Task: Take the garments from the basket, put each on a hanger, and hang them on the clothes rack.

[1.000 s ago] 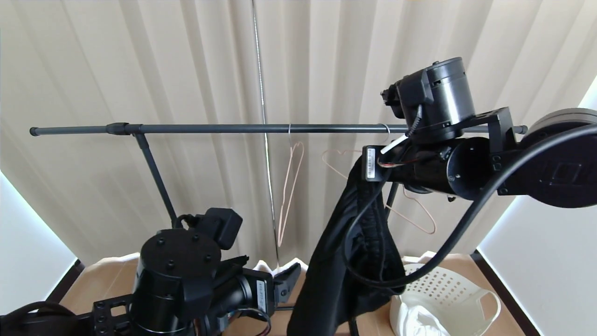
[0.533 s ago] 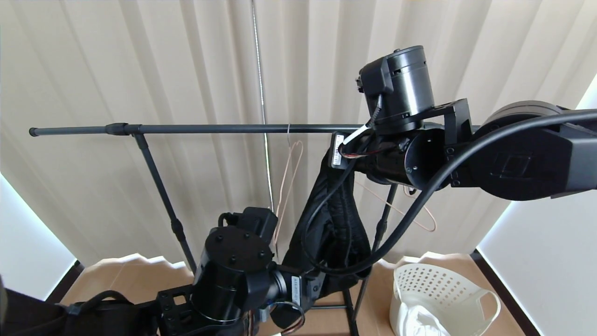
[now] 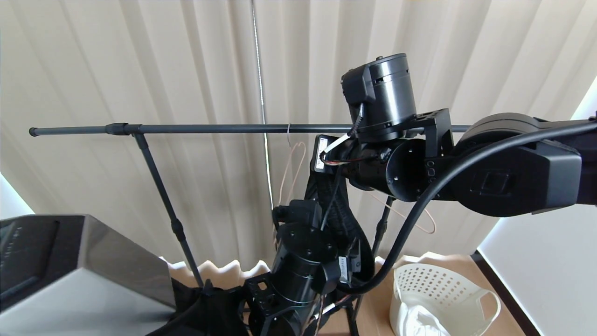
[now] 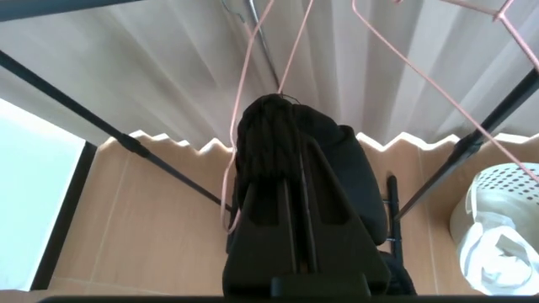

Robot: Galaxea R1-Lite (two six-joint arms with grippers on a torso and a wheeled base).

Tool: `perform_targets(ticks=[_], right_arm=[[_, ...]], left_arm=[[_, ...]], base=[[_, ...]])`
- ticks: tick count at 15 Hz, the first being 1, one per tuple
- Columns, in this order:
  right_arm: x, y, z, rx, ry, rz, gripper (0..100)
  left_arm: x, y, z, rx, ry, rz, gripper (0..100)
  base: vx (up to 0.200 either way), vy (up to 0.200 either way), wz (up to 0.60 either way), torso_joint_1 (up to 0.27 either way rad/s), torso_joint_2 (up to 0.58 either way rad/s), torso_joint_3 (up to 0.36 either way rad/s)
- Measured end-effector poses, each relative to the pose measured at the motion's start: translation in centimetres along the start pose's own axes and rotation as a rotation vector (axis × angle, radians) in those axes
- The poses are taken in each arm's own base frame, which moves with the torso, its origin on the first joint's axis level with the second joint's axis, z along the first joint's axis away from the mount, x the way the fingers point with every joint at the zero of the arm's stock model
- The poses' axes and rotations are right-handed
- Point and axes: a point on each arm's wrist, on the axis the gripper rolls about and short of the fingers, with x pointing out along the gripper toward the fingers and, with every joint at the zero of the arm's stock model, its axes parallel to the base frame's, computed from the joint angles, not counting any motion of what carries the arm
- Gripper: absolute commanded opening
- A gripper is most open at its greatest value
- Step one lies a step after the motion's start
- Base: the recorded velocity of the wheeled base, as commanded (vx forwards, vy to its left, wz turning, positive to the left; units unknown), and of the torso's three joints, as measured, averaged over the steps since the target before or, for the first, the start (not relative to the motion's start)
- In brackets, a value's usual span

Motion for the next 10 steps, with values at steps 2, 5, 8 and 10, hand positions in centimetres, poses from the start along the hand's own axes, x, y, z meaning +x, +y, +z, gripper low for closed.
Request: perform_targets(ticks=[2,5,8,10], right_arm=[[-0.1,0.3,-0.3,0.000,0.005,0.007,0],[-0.4,0.3,-0.1,0.012,-0.001,0.011,0],[-1.3,0.1,0.6,0.026,-0.015,0.018,0],[-1.9,-0.1,1.1,0.034,-0.026,0.025,0]], left_arm=[[0.9,-0.3,-0.5,0.003,-0.002,0.013,100],[2.3,0.3,-1.5,0.015,-0.007,0.104,100],[2.7,0.9,-2.5,0.031,0.023,0.129,100],[2.8,1.2,-3.3,0.045,0.044,0.139,100]], base=[[0.000,0.000,0.00,0.000,0.00,0.000],[0.000,0.000,0.00,0.000,0.00,0.000],[0.000,0.000,0.00,0.000,0.00,0.000],[0.000,0.000,0.00,0.000,0.00,0.000]])
